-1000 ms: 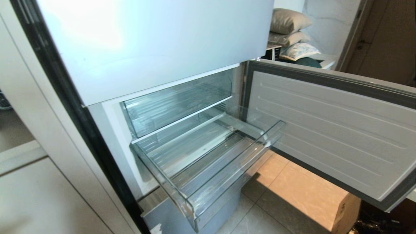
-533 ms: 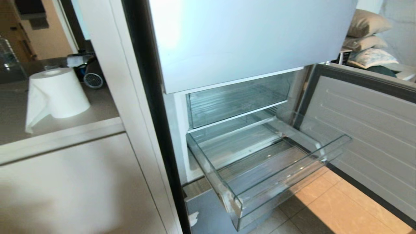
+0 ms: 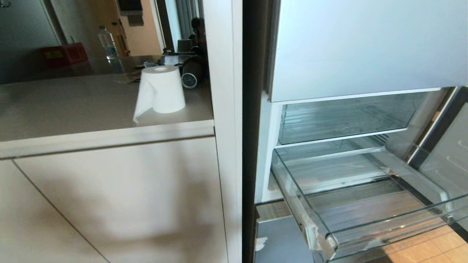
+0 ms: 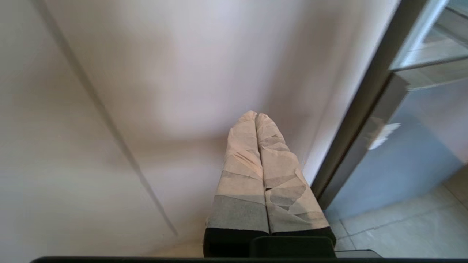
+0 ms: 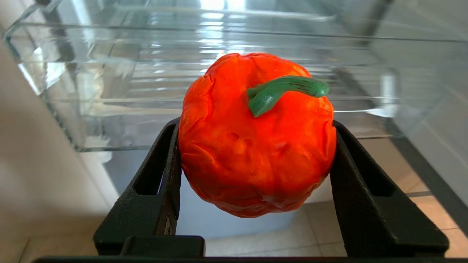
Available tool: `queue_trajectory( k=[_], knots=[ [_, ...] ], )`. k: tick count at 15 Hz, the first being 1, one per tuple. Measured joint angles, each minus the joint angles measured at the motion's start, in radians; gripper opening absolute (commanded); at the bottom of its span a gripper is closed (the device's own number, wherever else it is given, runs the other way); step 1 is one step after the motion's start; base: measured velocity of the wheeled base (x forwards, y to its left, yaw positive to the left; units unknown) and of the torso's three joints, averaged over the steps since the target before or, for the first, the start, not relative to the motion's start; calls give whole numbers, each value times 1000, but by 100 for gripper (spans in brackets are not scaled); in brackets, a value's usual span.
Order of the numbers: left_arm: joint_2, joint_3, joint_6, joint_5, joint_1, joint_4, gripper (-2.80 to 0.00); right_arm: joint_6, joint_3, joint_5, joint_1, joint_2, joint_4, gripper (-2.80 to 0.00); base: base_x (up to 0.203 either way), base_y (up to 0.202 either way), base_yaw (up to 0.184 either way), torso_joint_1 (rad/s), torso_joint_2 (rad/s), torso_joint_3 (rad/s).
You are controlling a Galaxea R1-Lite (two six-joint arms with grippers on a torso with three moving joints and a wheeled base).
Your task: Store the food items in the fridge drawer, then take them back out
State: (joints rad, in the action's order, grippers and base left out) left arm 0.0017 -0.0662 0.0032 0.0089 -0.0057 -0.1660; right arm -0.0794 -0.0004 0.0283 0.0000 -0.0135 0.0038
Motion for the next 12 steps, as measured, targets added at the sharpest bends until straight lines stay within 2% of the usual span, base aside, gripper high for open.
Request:
queue_trajectory(
  k=[2, 5, 9, 12],
  knots=[
    [0, 0, 0, 0, 0, 0, -280, 3, 1, 8, 2, -79, -36, -280, 0, 0, 0, 0, 0, 0],
    [0, 0, 0, 0, -1, 0, -280, 33, -73, 11, 7, -319, -175, -280, 0, 0, 0, 0, 0, 0],
    [0, 0, 0, 0, -1, 0, -280, 103, -354, 80, 46, -638, -52, -280, 0, 0, 0, 0, 0, 0],
    [0, 0, 0, 0, -1, 0, -280, 154, -475, 102, 65, -878, -83, -280, 0, 0, 0, 0, 0, 0]
  ],
)
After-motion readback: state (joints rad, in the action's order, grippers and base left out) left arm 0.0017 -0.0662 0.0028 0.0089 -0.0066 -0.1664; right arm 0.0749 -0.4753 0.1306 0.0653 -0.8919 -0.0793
